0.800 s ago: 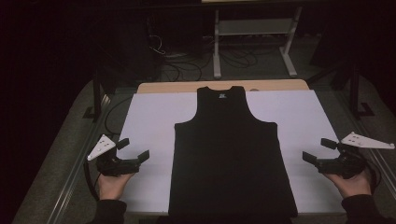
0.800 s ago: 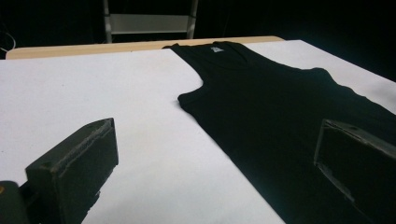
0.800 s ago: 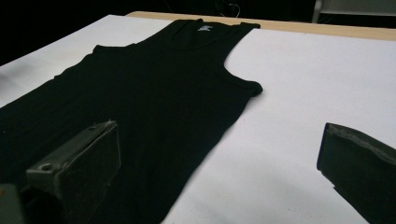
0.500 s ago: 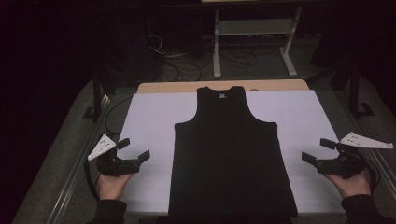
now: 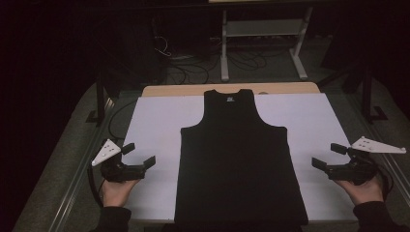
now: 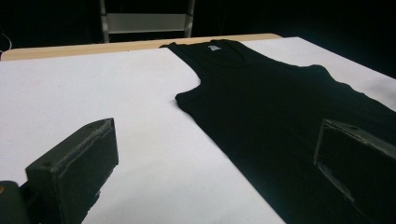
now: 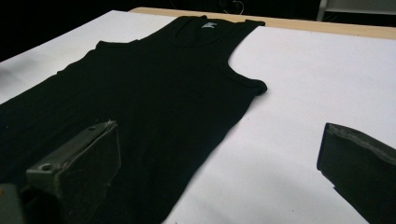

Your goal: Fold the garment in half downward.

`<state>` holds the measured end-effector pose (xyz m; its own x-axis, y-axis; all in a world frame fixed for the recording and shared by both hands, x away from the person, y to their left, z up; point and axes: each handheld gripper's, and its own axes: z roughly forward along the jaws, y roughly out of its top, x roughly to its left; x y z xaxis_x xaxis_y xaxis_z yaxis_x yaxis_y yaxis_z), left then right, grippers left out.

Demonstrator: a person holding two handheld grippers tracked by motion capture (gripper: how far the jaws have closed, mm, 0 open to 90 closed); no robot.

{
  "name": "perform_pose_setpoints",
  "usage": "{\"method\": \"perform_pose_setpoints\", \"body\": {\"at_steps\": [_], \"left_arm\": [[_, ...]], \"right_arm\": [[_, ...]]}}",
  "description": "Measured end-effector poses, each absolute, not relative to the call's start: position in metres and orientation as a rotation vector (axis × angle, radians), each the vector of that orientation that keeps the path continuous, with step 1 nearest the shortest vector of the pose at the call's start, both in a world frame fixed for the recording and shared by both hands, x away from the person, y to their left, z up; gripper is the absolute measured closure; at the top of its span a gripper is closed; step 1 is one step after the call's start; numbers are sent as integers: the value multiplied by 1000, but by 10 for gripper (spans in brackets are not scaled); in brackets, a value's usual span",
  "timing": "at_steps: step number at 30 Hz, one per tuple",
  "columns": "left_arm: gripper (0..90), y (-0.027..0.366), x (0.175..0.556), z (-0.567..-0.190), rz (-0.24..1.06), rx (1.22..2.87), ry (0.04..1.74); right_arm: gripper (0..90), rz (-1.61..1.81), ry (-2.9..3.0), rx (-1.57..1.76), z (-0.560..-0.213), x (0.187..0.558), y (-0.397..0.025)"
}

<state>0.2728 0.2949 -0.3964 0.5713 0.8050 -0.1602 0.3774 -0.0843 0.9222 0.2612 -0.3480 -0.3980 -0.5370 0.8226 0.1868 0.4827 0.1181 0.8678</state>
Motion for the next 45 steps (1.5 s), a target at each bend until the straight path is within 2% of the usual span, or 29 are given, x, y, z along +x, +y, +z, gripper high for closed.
{"method": "perform_pose_setpoints", "body": {"at_steps": [18, 21, 45], "left_arm": [[0, 285, 274, -390, 491, 1750, 949], [0, 283, 278, -389, 504, 1808, 928], [0, 282, 300, -379, 492, 1871, 906]], "right_arm": [[0, 1353, 2111, 1219, -395, 268, -339], [0, 1307, 2126, 1193, -392, 271, -336], [0, 1259, 2245, 1185, -379, 294, -331]]}}
